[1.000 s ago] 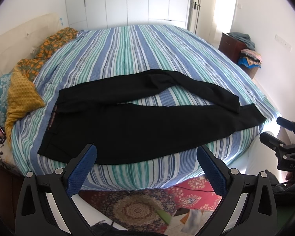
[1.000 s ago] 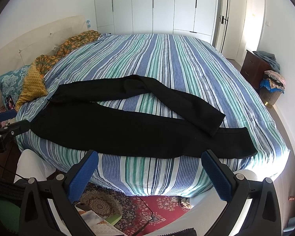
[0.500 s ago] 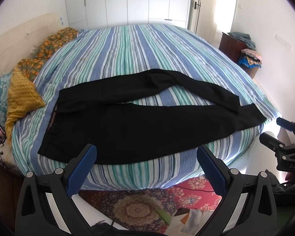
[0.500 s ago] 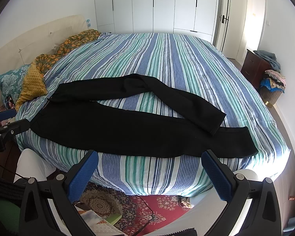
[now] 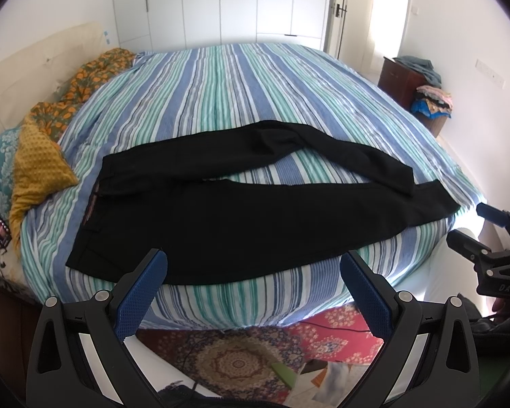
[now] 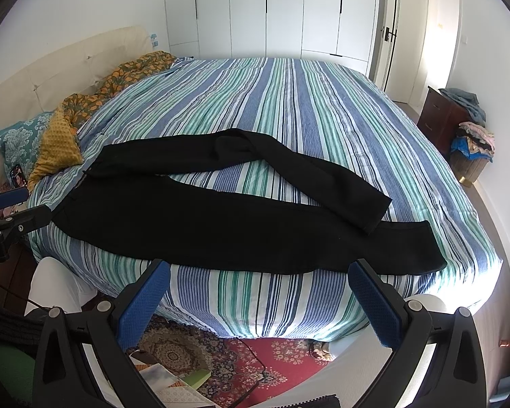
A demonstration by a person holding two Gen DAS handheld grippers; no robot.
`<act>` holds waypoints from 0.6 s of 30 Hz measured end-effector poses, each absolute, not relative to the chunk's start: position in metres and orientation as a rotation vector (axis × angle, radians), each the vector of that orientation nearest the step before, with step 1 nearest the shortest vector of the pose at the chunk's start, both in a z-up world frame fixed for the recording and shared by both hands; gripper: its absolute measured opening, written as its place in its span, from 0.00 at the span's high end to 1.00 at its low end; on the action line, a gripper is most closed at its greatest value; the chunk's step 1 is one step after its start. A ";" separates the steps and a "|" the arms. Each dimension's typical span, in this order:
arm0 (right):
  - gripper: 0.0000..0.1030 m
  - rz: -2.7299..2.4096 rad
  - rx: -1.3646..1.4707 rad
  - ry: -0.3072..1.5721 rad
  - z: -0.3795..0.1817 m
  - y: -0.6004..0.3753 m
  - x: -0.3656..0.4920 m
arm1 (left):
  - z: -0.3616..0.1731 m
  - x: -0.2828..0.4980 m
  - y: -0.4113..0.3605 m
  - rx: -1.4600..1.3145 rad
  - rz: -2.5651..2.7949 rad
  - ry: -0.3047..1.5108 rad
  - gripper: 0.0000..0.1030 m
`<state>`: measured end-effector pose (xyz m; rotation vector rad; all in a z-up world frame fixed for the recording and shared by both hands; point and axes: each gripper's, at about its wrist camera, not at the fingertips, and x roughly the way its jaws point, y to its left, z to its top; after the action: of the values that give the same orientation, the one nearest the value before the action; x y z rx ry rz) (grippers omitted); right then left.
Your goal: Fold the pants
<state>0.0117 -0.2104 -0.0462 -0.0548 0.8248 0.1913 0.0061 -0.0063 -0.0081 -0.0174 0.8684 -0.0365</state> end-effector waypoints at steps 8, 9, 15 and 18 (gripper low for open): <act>0.00 0.193 -0.056 0.826 -0.046 -0.209 0.012 | -0.008 0.006 -0.006 -0.016 -0.036 0.868 0.01; 0.00 0.193 -0.055 0.826 -0.046 -0.209 0.012 | -0.008 0.006 -0.006 -0.016 -0.036 0.869 0.01; 0.00 0.192 -0.054 0.827 -0.047 -0.209 0.013 | -0.009 0.006 -0.006 -0.016 -0.035 0.869 0.01; 0.00 0.193 -0.054 0.827 -0.047 -0.209 0.013 | -0.010 0.006 -0.002 -0.016 -0.031 0.869 0.01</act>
<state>0.0131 -0.2087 -0.0467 -0.0543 0.8272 0.1925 0.0058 -0.0018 -0.0095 -0.0157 0.8691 -0.0314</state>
